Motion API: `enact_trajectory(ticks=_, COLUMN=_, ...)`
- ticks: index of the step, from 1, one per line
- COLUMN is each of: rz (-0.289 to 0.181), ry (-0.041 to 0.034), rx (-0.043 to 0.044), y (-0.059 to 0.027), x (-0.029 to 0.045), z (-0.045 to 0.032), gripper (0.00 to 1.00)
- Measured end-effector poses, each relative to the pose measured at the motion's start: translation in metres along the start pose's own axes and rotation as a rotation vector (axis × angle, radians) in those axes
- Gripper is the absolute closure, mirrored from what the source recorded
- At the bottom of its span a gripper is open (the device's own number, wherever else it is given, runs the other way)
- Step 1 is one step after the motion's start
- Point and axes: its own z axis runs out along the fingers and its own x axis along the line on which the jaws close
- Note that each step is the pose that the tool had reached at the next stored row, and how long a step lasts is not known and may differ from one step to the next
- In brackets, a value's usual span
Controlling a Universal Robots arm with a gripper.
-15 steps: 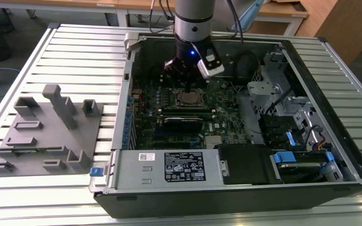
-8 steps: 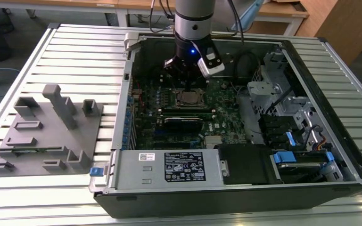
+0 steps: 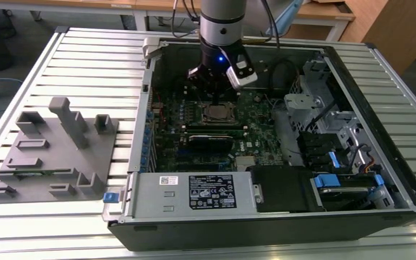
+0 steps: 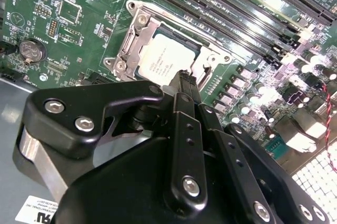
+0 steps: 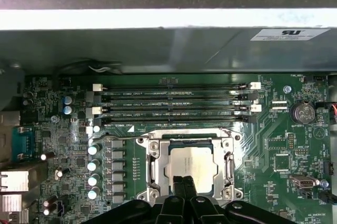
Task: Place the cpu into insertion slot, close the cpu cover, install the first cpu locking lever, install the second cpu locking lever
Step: 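Install the first cpu locking lever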
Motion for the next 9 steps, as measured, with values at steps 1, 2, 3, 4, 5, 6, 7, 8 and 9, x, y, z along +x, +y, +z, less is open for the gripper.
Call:
enact_trajectory(ticks=1, rz=0.0, ry=-0.0003, rx=0.0003, y=0.0, x=0.0006, z=0.0001, gripper=0.89)
enact_trajectory(ticks=2, rz=0.0, ry=-0.0005, rx=0.0009, y=0.0, x=0.0015, z=0.0001, gripper=0.89)
enact_trajectory(ticks=3, rz=0.0, ry=-0.0005, rx=0.0017, y=0.0, x=0.0024, z=0.0001, gripper=0.89)
enact_trajectory(ticks=4, rz=0.0, ry=-0.0009, rx=0.0019, y=0.0001, x=0.0033, z=0.0002, gripper=0.89)
enact_trajectory(ticks=5, rz=0.0, ry=-0.0013, rx=0.0022, y=0.0, x=0.0043, z=0.0002, gripper=0.89)
enact_trajectory(ticks=6, rz=0.0, ry=-0.0014, rx=0.0027, y=0.0, x=0.0053, z=0.0001, gripper=0.89)
enact_trajectory(ticks=7, rz=0.0, ry=-0.0016, rx=0.0032, y=0.0, x=0.0062, z=0.0, gripper=0.89)
enact_trajectory(ticks=8, rz=0.0, ry=-0.0016, rx=0.0035, y=0.0, x=0.0068, z=0.0, gripper=0.89)
enact_trajectory(ticks=9, rz=0.0, ry=-0.0016, rx=0.0036, y=0.0, x=0.0071, z=-0.0001, gripper=0.89)
